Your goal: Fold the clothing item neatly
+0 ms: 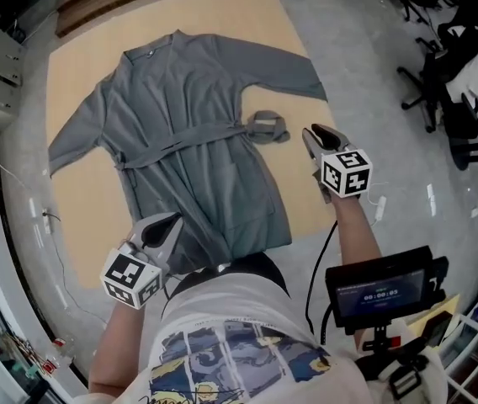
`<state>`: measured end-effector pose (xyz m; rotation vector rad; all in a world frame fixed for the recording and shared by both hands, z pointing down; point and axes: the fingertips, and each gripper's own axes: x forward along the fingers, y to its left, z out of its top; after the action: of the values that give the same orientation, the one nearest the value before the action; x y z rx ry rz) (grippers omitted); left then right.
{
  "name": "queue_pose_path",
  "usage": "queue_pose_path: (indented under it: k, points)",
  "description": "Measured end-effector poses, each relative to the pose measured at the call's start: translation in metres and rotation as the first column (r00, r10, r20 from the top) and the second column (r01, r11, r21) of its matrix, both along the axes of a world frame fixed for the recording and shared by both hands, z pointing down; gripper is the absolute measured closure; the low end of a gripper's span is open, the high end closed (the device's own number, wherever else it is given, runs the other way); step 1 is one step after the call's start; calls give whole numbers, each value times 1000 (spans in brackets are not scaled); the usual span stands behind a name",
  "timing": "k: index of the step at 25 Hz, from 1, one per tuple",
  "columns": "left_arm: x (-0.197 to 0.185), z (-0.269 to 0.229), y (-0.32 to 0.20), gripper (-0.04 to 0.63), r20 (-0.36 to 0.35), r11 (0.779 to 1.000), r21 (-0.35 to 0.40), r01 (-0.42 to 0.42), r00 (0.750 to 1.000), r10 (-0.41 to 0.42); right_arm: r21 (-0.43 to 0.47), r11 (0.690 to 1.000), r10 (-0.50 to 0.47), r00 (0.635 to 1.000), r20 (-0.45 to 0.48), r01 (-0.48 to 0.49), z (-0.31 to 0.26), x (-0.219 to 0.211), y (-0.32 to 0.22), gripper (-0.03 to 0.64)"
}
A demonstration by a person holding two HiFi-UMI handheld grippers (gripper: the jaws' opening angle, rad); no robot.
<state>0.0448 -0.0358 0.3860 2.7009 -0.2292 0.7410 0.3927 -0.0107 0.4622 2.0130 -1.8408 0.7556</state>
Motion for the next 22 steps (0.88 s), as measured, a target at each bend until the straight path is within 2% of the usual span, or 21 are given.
queue_pose_path:
  k: [5,9,12,22]
  points:
    - [32,3,-9,588,17,1000,0,13,1000,-13,-29,997,72,996,45,-71,31,76,-18,472]
    - [47,6,-12,588,41,1000,-6,27,999,-27,-63,992,110,992,53,-107,54,119,-27,471]
    - [55,9,-13,588,53,999,-18,35,998,-34,-82,988,138,988,65,-133,71,144,-34,471]
    - [73,23,-13,588,102,998,-44,48,994,-43,-103,967,248,946,209,-231,118,203,-51,459]
